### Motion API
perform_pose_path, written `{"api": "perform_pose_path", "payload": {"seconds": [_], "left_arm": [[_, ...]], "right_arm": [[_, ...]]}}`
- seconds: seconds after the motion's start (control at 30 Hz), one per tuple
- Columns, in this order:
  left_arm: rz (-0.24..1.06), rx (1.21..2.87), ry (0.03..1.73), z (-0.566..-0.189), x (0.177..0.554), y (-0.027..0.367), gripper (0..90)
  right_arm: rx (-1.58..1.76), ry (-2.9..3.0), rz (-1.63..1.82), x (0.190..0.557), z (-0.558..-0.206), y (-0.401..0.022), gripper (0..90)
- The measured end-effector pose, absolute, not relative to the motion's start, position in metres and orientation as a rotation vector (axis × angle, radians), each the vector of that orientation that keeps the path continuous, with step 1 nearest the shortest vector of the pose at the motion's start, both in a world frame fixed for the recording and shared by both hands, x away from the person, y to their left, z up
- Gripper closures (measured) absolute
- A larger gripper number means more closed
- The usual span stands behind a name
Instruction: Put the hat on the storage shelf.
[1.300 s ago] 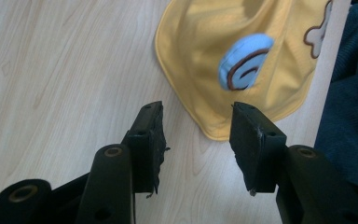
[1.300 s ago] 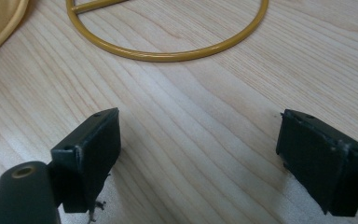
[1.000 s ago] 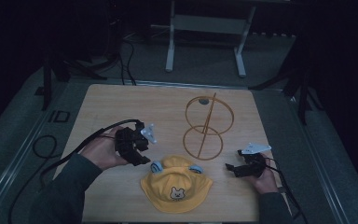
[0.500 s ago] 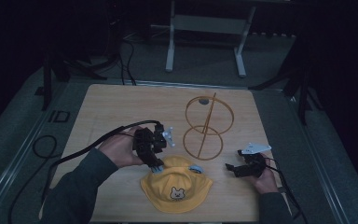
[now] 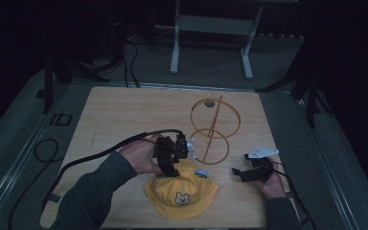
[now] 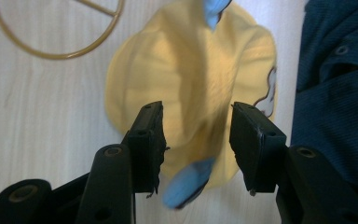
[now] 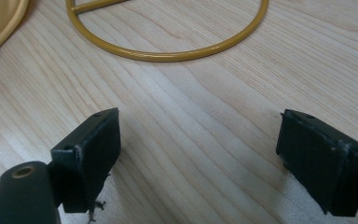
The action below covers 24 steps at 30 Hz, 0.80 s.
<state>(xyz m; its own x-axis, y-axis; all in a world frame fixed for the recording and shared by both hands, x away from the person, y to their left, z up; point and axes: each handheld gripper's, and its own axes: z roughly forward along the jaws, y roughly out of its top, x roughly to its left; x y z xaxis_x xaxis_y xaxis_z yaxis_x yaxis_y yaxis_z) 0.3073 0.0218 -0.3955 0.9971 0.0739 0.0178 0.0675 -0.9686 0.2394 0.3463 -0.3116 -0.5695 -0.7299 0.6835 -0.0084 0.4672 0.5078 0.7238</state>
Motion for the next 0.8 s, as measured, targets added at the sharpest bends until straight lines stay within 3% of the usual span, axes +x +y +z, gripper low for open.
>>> {"api": "perform_pose_path", "payload": {"seconds": [0.6,0.8], "left_arm": [[-0.015,3.027,0.043,-0.428,0.309,-0.007,55.8],[-0.045,3.019,0.028,-0.428,0.310,-0.007,69.1]], "right_arm": [[0.965,2.461,1.049,0.346,-0.569,-0.312,13.5],[0.965,2.461,1.049,0.346,-0.569,-0.312,13.5]]}}
